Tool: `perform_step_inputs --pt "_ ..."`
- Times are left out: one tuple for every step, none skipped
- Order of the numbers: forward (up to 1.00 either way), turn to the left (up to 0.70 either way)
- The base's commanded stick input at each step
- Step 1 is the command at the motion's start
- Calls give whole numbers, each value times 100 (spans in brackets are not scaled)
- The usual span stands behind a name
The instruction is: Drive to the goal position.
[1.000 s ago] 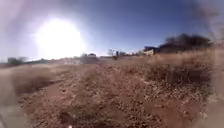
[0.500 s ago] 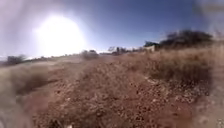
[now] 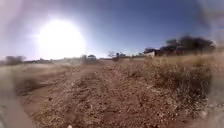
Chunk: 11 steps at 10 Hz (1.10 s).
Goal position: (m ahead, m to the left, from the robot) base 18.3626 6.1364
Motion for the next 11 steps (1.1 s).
perform_step_inputs --pt "50 0" --pt "50 0" --pt "50 0" --pt "50 0" --pt "50 0" --pt "50 0" --pt "50 0" --pt "50 0" --pt "50 0" --pt "50 0" --pt "50 0"
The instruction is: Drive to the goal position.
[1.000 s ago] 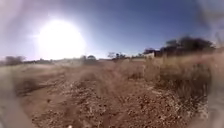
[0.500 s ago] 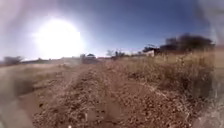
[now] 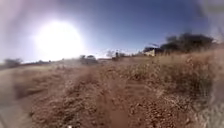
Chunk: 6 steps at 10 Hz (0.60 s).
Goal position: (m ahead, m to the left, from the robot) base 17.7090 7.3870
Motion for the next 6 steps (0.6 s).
perform_step_inputs --pt "50 0" --pt "50 0" --pt "50 0" --pt "50 0" --pt "50 0" --pt "50 0"
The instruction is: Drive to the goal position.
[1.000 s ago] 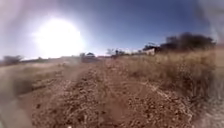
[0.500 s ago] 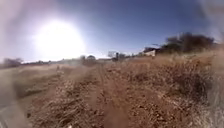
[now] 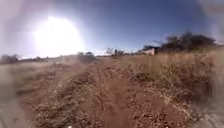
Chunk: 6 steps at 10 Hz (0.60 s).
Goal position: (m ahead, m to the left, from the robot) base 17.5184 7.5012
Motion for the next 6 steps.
perform_step_inputs --pt "50 0" --pt "50 0" --pt "50 0" --pt "50 0" --pt "50 0" --pt "50 0"
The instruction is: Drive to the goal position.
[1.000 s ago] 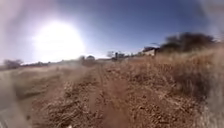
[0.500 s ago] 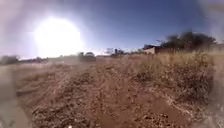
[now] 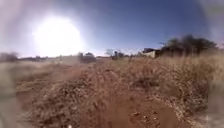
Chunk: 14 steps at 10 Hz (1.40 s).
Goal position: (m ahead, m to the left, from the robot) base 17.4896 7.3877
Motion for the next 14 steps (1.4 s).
perform_step_inputs --pt "50 0" --pt "50 0" --pt "50 0" --pt "50 0" --pt "50 0" --pt "50 0" --pt "50 0" --pt "50 0" --pt "50 0" --pt "50 0" --pt "50 0" --pt "50 0" --pt "50 0" --pt "50 0"
